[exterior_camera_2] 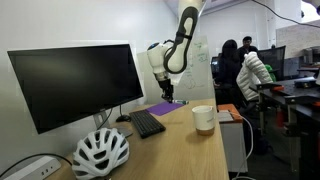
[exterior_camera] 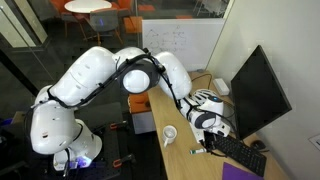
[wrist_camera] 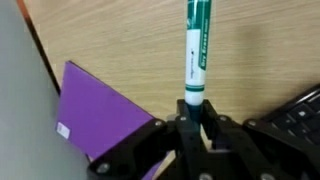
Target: Pick the marker and put it in the cup
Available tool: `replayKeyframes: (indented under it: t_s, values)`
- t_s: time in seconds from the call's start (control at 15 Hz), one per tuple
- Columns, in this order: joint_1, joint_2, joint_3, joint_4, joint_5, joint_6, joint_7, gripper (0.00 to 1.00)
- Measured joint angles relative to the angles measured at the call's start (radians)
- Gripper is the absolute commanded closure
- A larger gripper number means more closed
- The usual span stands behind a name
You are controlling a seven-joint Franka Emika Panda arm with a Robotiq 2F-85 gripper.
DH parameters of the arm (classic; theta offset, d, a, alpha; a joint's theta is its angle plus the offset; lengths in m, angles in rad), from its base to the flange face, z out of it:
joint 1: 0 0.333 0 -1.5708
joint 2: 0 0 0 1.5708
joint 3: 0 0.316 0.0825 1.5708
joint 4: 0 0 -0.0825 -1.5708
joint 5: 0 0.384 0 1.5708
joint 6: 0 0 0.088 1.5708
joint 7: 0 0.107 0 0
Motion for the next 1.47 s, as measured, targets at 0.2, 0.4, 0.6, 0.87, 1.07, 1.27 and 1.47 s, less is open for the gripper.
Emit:
replayKeyframes:
  t_s: [0.2, 0.4, 0.6, 0.87, 1.07, 1.27, 1.47]
  values:
    - [0.144, -0.013, -0.114, -0.043, -0.062, 0.002, 0.237, 0.95]
    - [0.277, -0.012, -0.236, -0.083, -0.133, 0.004, 0.456, 0.95]
    - [0.405, -0.01, -0.368, -0.127, -0.237, 0.006, 0.66, 0.95]
    - [0.556, 0.024, -0.506, -0.176, -0.348, 0.001, 0.93, 0.95]
    - [0.65, 0.081, -0.573, -0.192, -0.365, -0.015, 1.113, 0.95]
    - [0.745, 0.137, -0.644, -0.212, -0.372, -0.032, 1.271, 0.95]
    - [0.81, 0.167, -0.676, -0.24, -0.374, -0.065, 1.305, 0.81]
